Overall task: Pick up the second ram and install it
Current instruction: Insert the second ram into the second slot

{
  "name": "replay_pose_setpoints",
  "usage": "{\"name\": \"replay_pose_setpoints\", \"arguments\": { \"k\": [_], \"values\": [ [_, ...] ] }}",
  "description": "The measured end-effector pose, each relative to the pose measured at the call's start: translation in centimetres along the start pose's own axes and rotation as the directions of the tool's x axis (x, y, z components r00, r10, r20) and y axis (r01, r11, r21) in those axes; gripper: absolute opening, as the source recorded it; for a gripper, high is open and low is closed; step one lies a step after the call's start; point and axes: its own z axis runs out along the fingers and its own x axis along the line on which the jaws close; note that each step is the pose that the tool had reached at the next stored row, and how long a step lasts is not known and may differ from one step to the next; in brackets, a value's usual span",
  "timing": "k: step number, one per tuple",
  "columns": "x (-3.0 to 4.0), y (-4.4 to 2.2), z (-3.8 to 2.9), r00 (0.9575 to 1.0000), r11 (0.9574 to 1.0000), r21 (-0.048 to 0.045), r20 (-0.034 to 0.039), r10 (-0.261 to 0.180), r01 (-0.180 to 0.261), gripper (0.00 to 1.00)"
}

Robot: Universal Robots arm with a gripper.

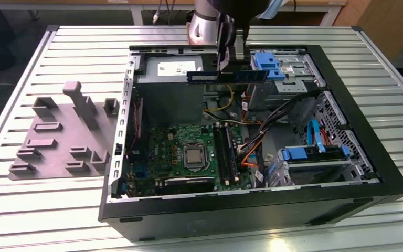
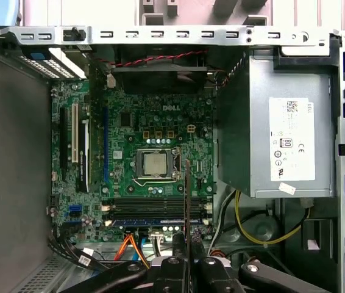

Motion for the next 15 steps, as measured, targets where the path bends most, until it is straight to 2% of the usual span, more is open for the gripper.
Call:
{"name": "replay_pose_setpoints", "arguments": {
  "k": [11, 15],
  "values": [
    [0.0, -0.06, 0.0, 1.0, 1.0, 0.0001, 0.0001, 0.001, -0.001, 0.14],
    [0.0, -0.06, 0.01, 0.9994, 0.9994, 0.0008, 0.0003, 0.034, -0.034, 0.14]
  ]
}}
